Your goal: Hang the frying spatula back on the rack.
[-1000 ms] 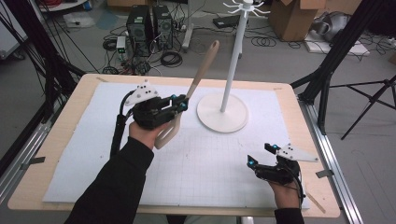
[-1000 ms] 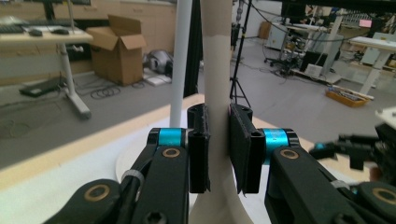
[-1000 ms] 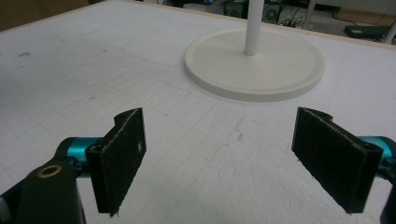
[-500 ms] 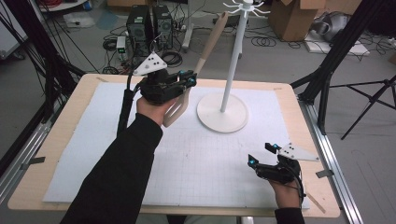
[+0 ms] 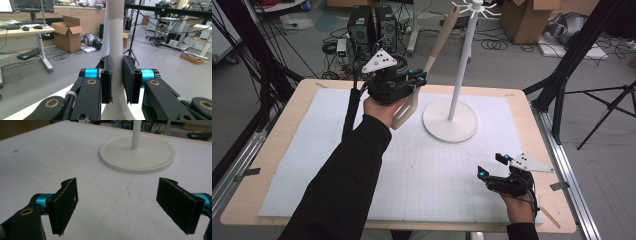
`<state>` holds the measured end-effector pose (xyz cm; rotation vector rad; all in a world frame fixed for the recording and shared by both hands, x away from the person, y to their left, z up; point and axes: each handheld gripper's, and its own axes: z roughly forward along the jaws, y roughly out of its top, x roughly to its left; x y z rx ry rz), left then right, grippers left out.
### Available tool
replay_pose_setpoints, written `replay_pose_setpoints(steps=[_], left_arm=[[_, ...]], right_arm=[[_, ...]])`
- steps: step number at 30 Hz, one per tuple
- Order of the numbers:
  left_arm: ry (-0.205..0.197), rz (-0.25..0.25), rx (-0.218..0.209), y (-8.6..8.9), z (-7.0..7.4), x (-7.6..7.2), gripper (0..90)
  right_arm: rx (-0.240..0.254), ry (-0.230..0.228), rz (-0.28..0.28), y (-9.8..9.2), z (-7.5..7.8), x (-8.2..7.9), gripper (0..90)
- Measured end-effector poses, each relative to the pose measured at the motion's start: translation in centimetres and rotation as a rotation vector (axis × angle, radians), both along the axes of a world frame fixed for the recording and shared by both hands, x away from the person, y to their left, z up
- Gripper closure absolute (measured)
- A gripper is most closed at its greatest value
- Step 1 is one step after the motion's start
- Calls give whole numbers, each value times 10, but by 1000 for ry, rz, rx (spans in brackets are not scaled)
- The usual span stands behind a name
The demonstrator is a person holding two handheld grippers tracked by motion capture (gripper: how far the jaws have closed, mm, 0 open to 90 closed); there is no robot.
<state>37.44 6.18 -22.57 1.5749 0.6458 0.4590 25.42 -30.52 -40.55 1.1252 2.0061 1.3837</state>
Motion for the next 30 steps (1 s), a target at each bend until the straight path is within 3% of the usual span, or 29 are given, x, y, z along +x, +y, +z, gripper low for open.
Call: replay_pose_setpoints(steps=[5,13,25,30], left_arm=[[-5,11,-17,3,2,0,777],[10,11,10,1,0,4,776],[20,25,-10,3,5,9,776],[40,3,20,-1,2,12,776]], right_arm=[[-3,-1,3,0,0,0,163],[-4,2,2,0,0,0,163],[-4,9,8,0,-1,-1,163],[-1,11,7,0,-1,-1,163]])
